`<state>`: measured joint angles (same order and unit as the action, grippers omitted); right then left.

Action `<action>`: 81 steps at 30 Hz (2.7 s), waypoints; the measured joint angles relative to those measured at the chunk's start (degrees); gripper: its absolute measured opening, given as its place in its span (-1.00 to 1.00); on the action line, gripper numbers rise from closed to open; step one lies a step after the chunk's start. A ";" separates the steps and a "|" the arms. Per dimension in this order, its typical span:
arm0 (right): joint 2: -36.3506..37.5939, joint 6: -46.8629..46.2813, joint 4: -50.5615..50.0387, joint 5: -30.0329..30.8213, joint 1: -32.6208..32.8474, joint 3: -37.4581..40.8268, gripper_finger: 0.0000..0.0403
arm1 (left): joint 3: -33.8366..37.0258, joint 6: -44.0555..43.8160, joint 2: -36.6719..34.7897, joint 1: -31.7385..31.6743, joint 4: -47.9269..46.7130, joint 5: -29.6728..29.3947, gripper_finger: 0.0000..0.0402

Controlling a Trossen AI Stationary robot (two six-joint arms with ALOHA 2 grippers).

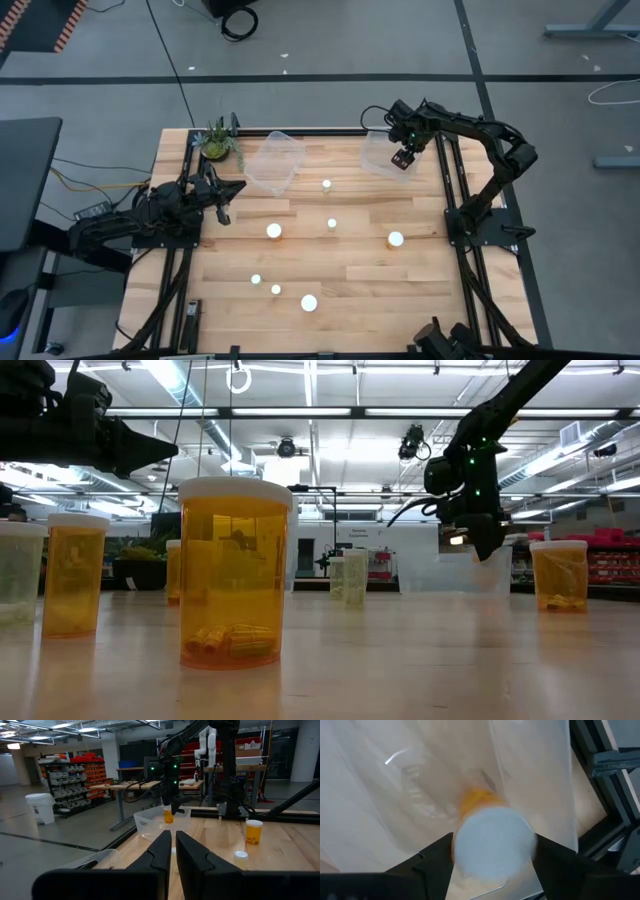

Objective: Pick and place medicine bottles into bin by pill shape (circle, oval)
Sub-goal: Put the large orange capsule bottle into the right transparent bin

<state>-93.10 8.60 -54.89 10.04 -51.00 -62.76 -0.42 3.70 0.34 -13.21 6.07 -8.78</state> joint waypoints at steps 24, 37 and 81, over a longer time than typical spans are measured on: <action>0.00 -0.15 -5.26 3.45 0.06 -4.47 0.41 | 0.02 -0.02 0.00 0.00 0.00 0.02 -0.86; 0.04 -1.62 -9.04 3.28 1.36 -8.15 0.41 | 0.01 -0.01 0.01 0.00 0.00 0.01 -0.82; 0.07 -36.36 -9.30 -8.87 48.21 -8.24 0.41 | 0.02 -0.02 0.01 0.00 0.00 0.00 -0.83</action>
<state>-93.03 -27.76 -64.19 1.17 -2.79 -71.00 -0.40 3.68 0.35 -13.21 6.07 -8.78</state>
